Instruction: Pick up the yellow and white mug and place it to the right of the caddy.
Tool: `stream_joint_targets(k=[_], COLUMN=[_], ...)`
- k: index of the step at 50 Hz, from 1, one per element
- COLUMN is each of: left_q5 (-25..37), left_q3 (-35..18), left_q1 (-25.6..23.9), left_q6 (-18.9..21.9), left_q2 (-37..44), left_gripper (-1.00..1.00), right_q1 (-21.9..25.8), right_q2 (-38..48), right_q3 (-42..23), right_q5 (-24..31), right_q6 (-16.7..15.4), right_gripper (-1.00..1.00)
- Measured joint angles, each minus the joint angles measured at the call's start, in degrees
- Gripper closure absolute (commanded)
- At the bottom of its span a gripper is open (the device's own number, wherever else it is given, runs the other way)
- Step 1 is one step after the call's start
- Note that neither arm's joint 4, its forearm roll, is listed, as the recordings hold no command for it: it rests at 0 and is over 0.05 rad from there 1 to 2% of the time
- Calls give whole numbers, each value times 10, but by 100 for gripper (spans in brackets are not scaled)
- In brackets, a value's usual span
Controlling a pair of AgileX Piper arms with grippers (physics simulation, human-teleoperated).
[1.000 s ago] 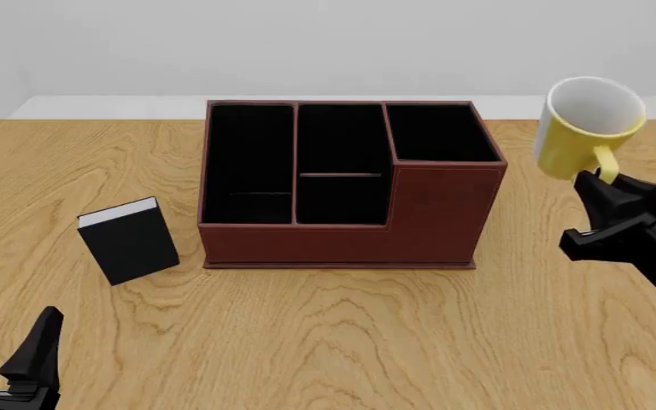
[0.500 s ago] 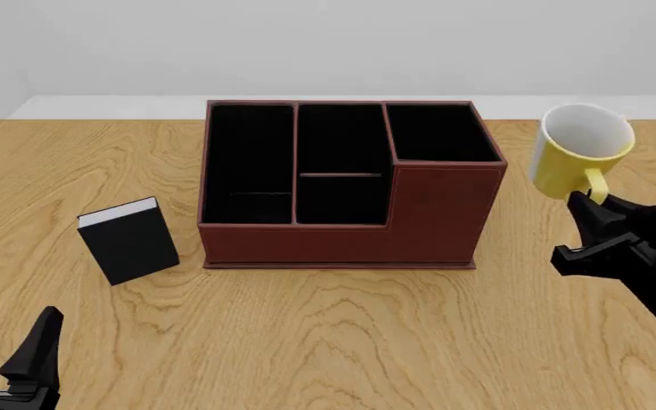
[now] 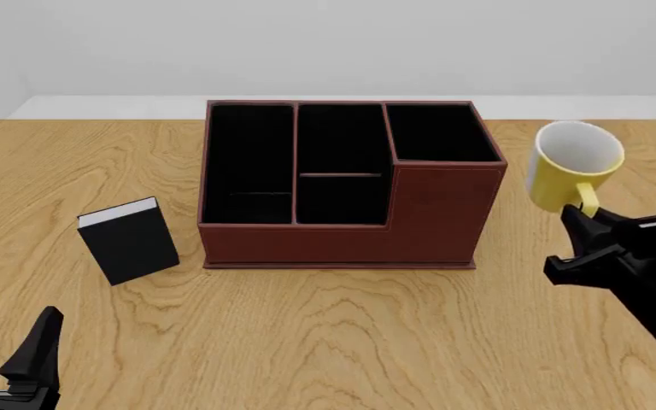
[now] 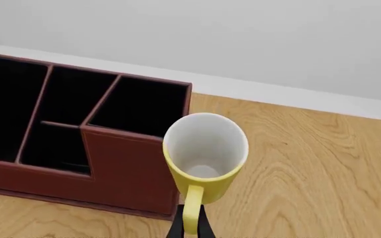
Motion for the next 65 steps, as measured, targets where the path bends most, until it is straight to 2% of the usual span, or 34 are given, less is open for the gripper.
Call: stream_joint_targets(k=[40,65], left_q5=[0,0], left_q3=[0,0], left_q1=[0,0], left_q6=[0,0], left_q2=[0,0], left_gripper=[-100,-100], right_q1=[-9,-15], right_q2=[33,77], right_q3=[38,63], right_q5=[-47,-99], right_q6=[0,-1], right_gripper=[100,100])
